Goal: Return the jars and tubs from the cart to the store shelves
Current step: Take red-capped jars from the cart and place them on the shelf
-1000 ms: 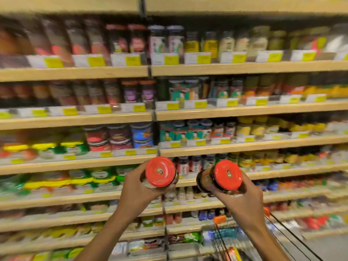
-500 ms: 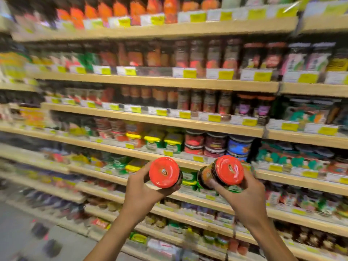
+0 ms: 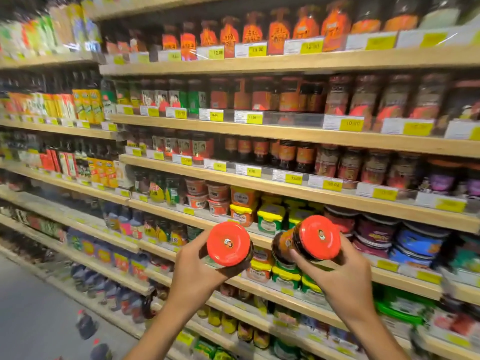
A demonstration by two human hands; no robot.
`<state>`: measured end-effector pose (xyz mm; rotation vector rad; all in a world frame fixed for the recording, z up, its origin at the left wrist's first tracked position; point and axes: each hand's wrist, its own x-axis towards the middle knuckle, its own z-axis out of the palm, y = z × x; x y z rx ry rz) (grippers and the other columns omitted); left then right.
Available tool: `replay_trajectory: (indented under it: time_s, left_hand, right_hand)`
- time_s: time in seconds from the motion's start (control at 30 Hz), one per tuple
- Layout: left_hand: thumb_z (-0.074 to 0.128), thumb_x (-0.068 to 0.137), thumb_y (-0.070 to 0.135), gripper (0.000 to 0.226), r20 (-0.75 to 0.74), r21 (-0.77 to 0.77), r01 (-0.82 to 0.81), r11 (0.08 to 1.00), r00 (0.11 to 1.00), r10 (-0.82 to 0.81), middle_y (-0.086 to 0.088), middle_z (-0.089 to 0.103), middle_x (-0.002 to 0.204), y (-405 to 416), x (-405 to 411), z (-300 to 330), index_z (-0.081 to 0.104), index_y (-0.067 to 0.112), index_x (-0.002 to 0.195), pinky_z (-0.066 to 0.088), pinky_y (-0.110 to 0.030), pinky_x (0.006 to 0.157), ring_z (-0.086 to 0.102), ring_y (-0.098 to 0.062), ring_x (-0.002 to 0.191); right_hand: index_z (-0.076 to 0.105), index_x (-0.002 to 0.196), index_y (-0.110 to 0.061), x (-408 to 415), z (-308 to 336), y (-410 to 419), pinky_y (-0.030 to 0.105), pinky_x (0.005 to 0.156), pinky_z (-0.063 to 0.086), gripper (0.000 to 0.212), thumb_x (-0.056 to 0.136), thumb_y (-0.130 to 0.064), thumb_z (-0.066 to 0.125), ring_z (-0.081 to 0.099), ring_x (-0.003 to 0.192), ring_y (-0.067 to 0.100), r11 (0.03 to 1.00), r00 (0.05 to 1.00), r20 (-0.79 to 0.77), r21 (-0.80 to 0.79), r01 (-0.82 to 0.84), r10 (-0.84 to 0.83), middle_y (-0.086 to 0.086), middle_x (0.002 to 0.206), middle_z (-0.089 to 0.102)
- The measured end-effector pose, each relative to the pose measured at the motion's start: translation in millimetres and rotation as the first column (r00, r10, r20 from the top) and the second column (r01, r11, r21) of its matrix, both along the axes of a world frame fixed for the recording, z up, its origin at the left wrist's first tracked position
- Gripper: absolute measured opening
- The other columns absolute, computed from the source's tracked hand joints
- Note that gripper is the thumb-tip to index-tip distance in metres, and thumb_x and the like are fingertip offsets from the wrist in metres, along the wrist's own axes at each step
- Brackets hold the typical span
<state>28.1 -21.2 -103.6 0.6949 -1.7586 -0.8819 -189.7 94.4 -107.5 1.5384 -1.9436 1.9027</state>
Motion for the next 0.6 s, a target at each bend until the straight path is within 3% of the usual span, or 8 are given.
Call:
replay_trajectory:
  time_s: [0.17, 0.3, 0.6]
  left_hand:
    - [0.095, 0.051, 0.034, 0.063, -0.051, 0.009, 0.005, 1.0, 0.999, -0.004, 0.017, 0.075, 0.097, -35.3, -2.8, 2.5, 0.069, 0.034, 0.108, 0.053, -0.016, 0.076, 0.07, -0.004, 0.093]
    - [0.094, 0.053, 0.036, 0.061, -0.053, -0.035, -0.014, 0.999, 0.999, 0.012, 0.02, 0.074, 0.1, -62.5, -11.8, 14.5, 0.068, 0.035, 0.108, 0.052, -0.013, 0.078, 0.069, -0.002, 0.096]
    - [0.095, 0.051, 0.031, 0.068, -0.063, -0.084, -0.043, 0.995, 0.997, 0.038, 0.014, 0.075, 0.104, -141.3, -38.4, 40.0, 0.07, 0.027, 0.114, 0.052, -0.013, 0.079, 0.069, -0.006, 0.098]
  right_hand:
    - [0.066, 0.115, -0.027, -3.8, 9.5, -38.4, 0.001, 0.081, 0.045, 0.065, 0.058, -0.052, 0.083, 0.064, 0.096, -0.008, 0.999, 0.999, -0.041, -0.034, -0.005, 0.003, -0.018, 0.101, 0.071]
    - [0.068, 0.12, -0.019, -13.3, 15.7, -77.9, 0.01, 0.084, 0.051, 0.072, 0.059, -0.053, 0.084, 0.067, 0.096, -0.001, 0.997, 0.998, -0.065, -0.071, -0.032, 0.027, -0.013, 0.101, 0.073]
    - [0.067, 0.116, -0.023, -36.1, 38.3, -165.7, 0.012, 0.077, 0.052, 0.068, 0.059, -0.055, 0.084, 0.068, 0.09, 0.001, 0.986, 0.997, -0.037, -0.145, -0.078, 0.074, -0.012, 0.099, 0.073]
